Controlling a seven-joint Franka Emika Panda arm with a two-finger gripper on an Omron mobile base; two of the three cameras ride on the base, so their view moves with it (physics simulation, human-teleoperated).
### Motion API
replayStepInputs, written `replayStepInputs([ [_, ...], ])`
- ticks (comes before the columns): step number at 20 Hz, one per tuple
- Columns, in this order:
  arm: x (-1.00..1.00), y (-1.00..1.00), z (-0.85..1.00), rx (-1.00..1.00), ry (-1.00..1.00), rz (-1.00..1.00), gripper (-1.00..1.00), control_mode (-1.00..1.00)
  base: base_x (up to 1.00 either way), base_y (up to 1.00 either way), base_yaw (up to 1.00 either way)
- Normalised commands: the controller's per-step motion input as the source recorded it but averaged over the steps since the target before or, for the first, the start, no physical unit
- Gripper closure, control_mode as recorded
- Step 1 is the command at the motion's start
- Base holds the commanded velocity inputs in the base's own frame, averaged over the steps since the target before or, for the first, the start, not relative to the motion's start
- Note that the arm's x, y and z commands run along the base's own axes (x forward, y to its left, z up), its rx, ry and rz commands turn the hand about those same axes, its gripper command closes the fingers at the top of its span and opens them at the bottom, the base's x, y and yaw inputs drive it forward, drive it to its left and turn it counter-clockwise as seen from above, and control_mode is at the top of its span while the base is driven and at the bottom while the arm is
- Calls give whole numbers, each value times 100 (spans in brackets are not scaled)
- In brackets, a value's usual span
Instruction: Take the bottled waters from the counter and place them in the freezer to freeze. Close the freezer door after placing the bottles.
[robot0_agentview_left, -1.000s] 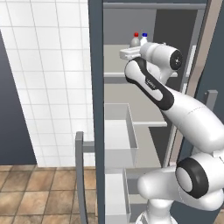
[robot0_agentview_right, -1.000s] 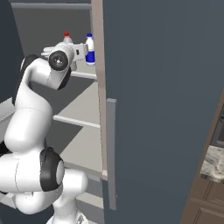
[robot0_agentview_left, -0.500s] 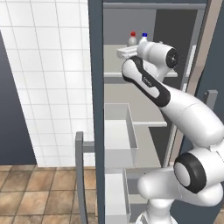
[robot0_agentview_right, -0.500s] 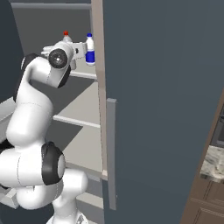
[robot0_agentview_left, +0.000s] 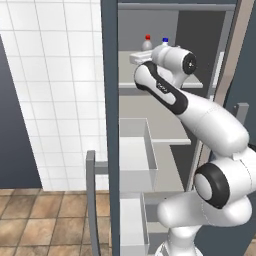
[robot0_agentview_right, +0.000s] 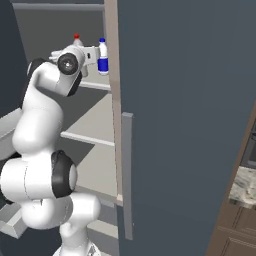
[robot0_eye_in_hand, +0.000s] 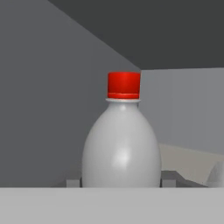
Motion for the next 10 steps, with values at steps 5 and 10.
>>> replayStepInputs([
  [5,25,0,-1,0,0,0,100,-100,0,0,0],
  [10,20,0,-4,0,0,0,100,-100,0,0,0],
])
